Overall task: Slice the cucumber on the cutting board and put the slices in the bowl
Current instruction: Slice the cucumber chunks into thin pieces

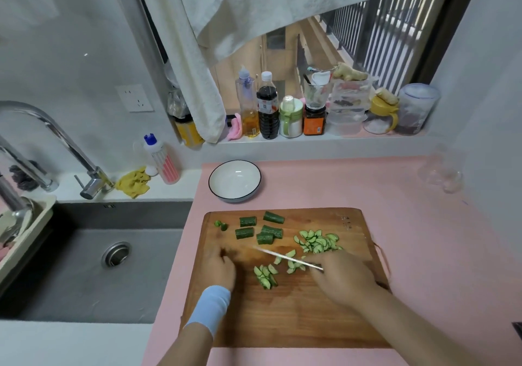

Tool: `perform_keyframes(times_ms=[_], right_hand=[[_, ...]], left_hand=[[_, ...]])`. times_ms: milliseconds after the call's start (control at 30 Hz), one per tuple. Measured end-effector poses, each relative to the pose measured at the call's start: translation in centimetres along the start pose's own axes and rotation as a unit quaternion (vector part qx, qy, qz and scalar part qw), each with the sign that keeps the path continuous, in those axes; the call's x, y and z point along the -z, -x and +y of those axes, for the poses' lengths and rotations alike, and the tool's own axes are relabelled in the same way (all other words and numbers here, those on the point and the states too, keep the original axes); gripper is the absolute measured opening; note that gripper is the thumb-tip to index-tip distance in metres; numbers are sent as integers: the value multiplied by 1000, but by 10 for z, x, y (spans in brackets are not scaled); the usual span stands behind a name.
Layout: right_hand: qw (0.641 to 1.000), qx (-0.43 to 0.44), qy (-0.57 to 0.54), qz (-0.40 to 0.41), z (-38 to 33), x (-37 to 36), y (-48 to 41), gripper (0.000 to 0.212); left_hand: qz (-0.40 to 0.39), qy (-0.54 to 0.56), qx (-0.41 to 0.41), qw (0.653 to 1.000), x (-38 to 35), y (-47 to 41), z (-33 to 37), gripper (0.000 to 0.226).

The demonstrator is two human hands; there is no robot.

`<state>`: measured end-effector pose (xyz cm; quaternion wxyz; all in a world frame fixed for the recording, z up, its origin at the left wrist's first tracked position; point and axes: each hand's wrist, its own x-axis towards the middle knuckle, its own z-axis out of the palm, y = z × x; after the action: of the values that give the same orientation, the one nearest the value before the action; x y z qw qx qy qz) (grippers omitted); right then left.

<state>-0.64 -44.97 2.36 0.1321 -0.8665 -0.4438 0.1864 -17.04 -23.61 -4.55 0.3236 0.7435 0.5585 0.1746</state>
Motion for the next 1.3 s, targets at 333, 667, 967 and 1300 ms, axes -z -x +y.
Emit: perform_keyframes(times_ms=[333, 667, 967, 1300], right_hand=[[969, -131, -205, 36, -3, -8, 9, 23], [968, -133, -203, 68, -4, -10, 33, 27], [969, -138, -204, -11, -31, -48, 48, 26], [944, -221, -239, 60, 0, -35, 46, 40]], left_hand=[[-231, -125, -44, 964, -59, 41, 42, 44], [-177, 103, 53, 977, -57, 23, 65, 24], [-68, 91, 67, 991, -24, -2, 15, 31], [-123, -94, -149, 977, -54, -12, 42, 46]])
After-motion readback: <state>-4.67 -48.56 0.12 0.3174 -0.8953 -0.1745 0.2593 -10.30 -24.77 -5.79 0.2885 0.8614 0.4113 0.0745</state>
